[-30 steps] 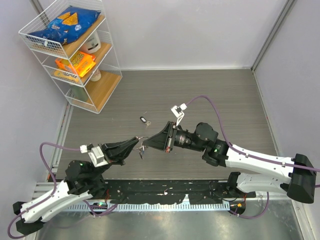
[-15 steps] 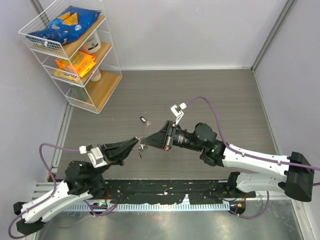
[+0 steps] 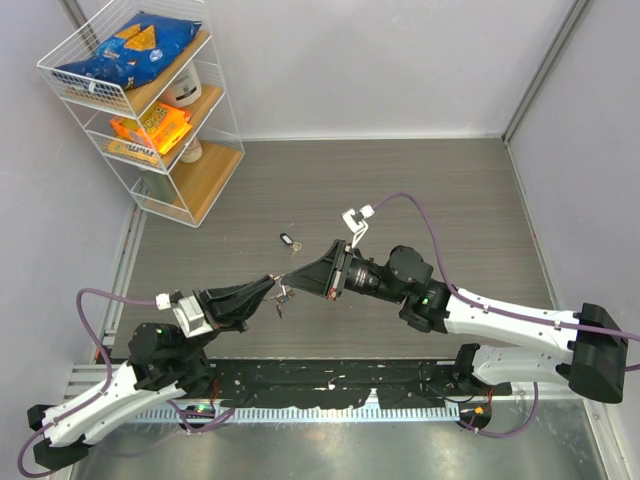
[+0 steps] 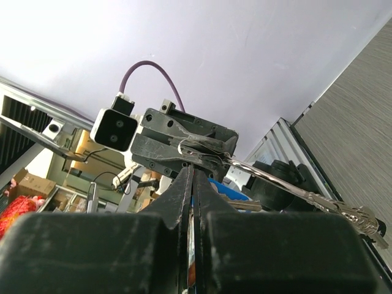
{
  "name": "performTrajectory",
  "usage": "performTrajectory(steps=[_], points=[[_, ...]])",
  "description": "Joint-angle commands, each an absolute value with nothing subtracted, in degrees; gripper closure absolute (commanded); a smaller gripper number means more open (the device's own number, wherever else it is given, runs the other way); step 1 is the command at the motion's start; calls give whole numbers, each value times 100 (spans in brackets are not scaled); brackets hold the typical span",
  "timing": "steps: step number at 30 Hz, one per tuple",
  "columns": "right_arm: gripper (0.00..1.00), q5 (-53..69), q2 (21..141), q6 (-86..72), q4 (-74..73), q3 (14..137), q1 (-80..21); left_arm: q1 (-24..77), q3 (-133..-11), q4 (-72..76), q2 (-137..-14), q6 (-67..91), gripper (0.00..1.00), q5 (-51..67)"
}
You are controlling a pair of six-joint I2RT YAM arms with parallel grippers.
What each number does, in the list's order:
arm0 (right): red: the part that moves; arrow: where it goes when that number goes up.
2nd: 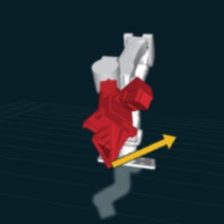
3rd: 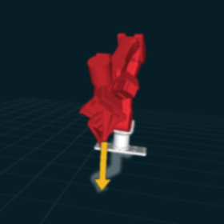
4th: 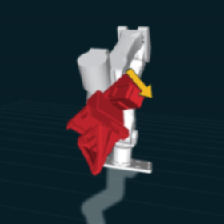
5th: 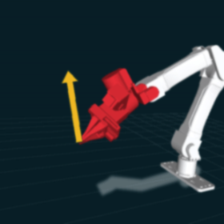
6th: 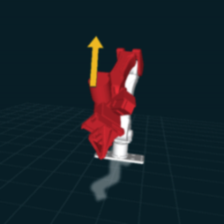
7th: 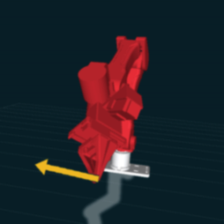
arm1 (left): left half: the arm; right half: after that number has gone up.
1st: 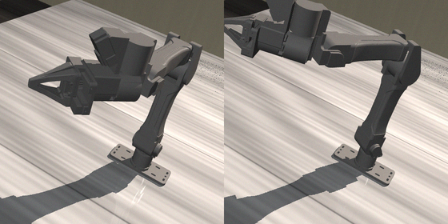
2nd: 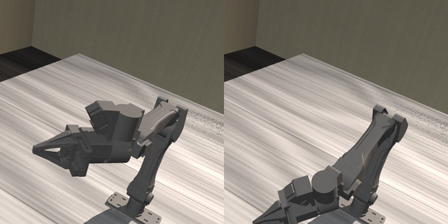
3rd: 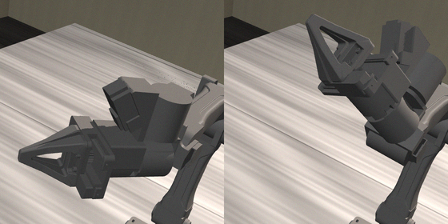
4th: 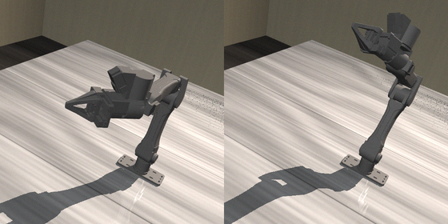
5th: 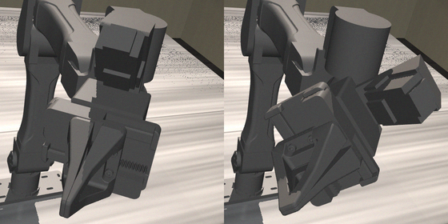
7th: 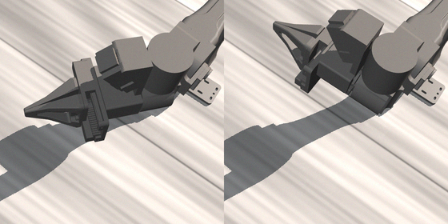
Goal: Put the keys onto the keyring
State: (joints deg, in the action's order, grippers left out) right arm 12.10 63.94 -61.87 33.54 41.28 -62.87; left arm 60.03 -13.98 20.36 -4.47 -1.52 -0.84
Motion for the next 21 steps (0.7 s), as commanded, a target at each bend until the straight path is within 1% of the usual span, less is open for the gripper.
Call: performTrajectory(steps=[1,21], points=[[94,1046,6451,-6266,3498,4245,-6302,6003,-1424,2461,-413,-167,100,-26],[94,1116,6618,-6398,3770,4421,-6302,6003,-1433,2461,-510,-176,100,150]])
